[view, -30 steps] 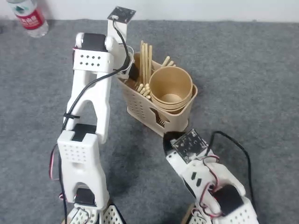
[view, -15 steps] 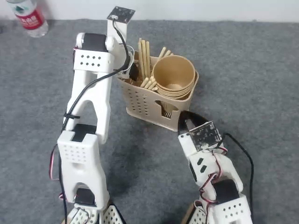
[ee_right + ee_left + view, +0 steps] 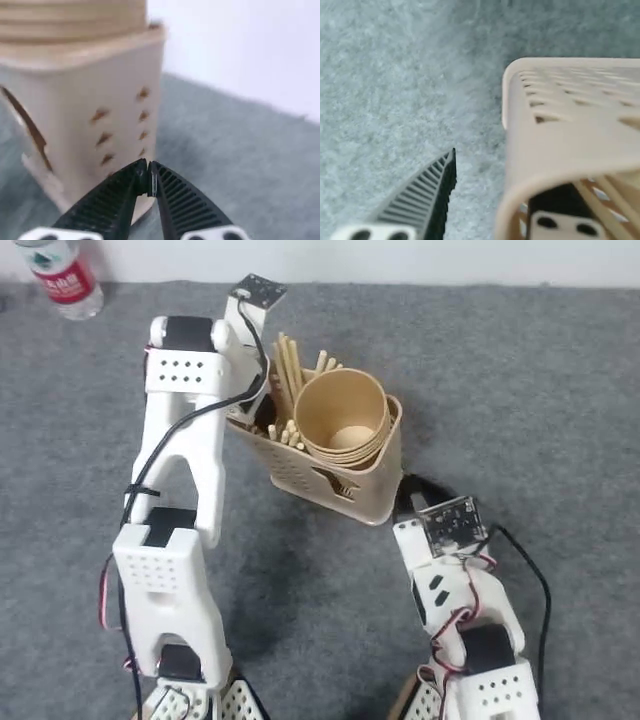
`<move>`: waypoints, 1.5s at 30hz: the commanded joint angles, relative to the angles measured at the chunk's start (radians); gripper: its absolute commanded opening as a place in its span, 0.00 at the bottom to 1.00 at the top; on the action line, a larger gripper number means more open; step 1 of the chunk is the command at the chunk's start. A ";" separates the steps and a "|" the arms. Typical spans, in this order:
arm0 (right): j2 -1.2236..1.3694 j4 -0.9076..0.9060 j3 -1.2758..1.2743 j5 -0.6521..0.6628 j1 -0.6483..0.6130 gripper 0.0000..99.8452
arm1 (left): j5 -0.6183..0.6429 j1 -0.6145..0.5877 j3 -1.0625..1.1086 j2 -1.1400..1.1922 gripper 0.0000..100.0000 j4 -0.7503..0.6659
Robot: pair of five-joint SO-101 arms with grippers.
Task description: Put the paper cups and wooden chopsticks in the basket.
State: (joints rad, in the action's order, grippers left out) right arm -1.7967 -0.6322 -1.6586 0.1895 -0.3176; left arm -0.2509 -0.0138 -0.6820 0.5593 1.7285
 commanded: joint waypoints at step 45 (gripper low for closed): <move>0.920 -0.189 0.832 -0.040 -0.074 0.01 | -0.018 -0.061 -0.025 -0.009 0.21 0.025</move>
State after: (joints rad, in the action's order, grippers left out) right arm -0.8792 -0.8592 -0.8347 0.1343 -0.4035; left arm -0.2601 -0.0675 -0.6697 0.5593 1.7285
